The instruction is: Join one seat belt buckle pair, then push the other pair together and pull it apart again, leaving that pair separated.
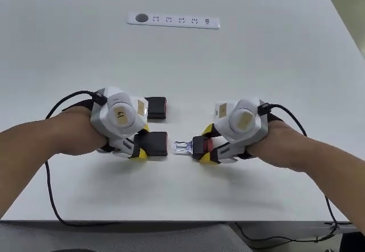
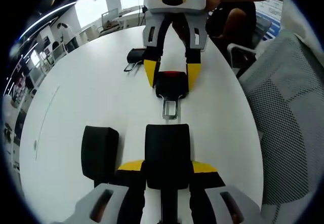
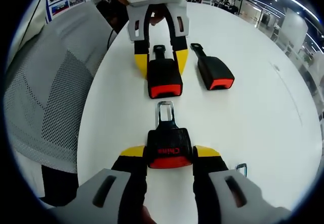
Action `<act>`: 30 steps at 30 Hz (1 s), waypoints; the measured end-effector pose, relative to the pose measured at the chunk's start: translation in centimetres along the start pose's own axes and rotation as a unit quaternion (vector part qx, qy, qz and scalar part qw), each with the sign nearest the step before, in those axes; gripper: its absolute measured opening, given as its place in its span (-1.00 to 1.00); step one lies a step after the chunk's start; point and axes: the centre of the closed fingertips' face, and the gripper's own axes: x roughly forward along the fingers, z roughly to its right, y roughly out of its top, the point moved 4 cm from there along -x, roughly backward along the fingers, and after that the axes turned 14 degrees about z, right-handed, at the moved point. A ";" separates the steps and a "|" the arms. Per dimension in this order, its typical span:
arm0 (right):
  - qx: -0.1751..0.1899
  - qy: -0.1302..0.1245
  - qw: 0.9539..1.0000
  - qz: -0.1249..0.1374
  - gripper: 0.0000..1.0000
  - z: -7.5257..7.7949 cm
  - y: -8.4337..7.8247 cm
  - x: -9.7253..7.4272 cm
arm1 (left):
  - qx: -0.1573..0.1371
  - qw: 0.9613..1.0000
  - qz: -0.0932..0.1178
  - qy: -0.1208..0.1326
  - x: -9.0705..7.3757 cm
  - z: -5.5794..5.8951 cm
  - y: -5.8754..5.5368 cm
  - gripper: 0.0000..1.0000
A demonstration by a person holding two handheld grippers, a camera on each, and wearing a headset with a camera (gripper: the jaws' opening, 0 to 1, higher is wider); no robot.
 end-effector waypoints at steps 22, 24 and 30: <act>-0.012 0.007 1.000 0.015 -0.35 -0.1 1.9 1.6 | -0.007 1.000 0.001 -0.001 0.1 -0.3 -0.2 -0.34; -0.004 0.005 1.000 0.021 -0.35 -0.3 1.9 1.5 | -0.011 1.000 0.006 -0.001 0.1 -0.4 -0.3 -0.35; -0.005 0.009 1.000 0.022 -0.37 0.0 2.3 2.0 | -0.014 1.000 0.005 -0.010 0.2 -0.5 -0.2 -0.36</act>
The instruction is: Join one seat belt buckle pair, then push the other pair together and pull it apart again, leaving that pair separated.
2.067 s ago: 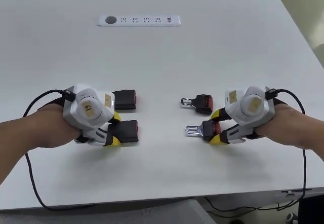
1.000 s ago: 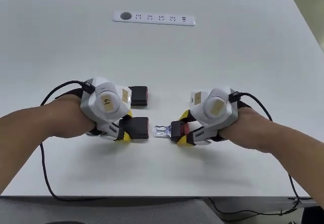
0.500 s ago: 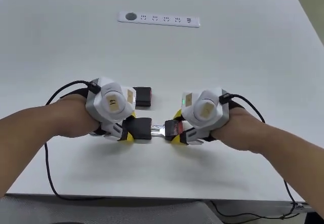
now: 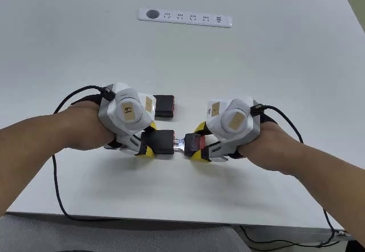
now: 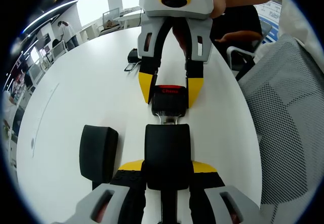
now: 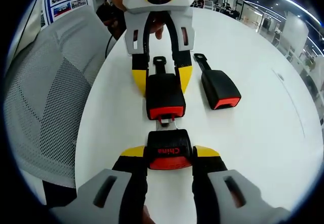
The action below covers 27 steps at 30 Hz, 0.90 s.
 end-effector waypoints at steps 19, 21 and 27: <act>0.009 0.007 1.000 0.001 -0.38 -0.1 0.8 1.8 | 0.006 1.000 -0.001 -0.007 0.0 -0.4 -0.4 -0.36; 0.009 0.007 1.000 0.001 -0.38 -0.1 0.8 1.8 | 0.005 1.000 -0.001 -0.006 0.0 -0.5 -0.4 -0.35; -0.002 0.011 1.000 0.003 -0.39 0.1 0.8 1.5 | 0.005 1.000 0.008 -0.008 -0.2 -0.4 -0.4 -0.37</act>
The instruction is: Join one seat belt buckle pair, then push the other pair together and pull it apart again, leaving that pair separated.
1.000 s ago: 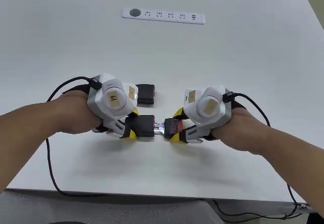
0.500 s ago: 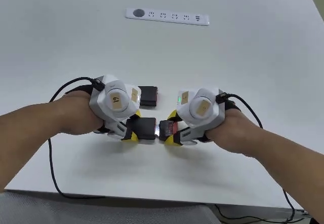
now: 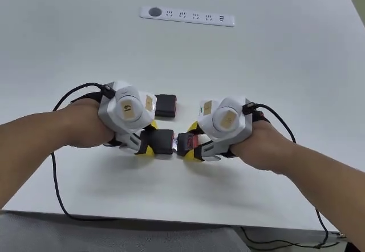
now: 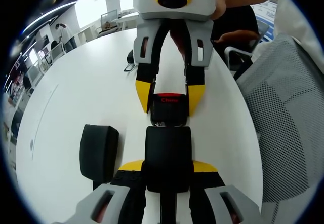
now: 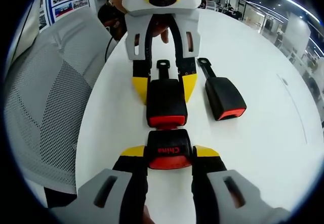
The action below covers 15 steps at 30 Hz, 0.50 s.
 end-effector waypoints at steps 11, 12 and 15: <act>0.000 -0.003 1.000 0.004 -0.41 0.0 0.0 -0.1 | -0.003 1.000 -0.005 0.004 0.0 0.0 -0.2 -0.38; 0.003 -0.003 1.000 0.006 -0.41 0.0 -0.1 -0.2 | -0.003 1.000 -0.005 0.004 0.0 0.0 -0.2 -0.38; 0.005 -0.004 1.000 0.009 -0.41 0.0 -0.1 -0.2 | -0.004 1.000 -0.003 0.004 0.0 0.1 -0.1 -0.38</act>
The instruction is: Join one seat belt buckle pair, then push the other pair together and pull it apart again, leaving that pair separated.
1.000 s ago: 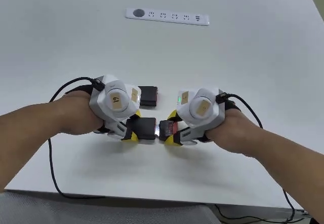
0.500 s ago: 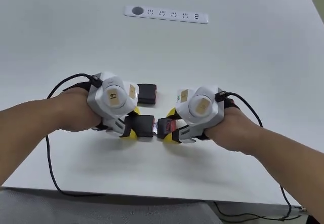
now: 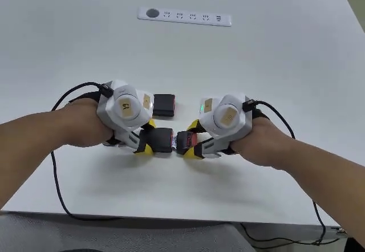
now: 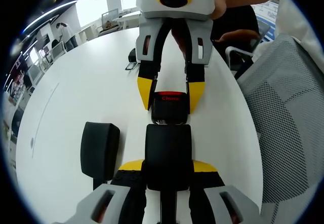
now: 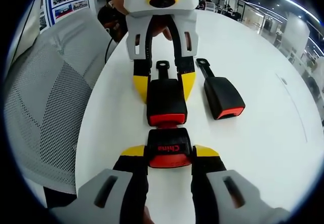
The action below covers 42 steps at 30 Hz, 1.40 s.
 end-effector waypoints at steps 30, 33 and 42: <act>0.010 -0.001 1.000 0.024 -0.34 0.1 0.4 -0.6 | -0.019 1.000 -0.021 0.005 -0.6 -0.1 0.5 -0.33; 0.010 -0.004 1.000 0.024 -0.35 0.1 0.6 -1.0 | -0.029 0.999 -0.001 0.018 -1.3 -0.9 0.7 -0.27; 0.009 -0.020 0.999 0.045 -0.36 1.7 2.0 -3.8 | -0.034 0.998 0.044 0.043 -3.2 -2.6 4.0 -0.25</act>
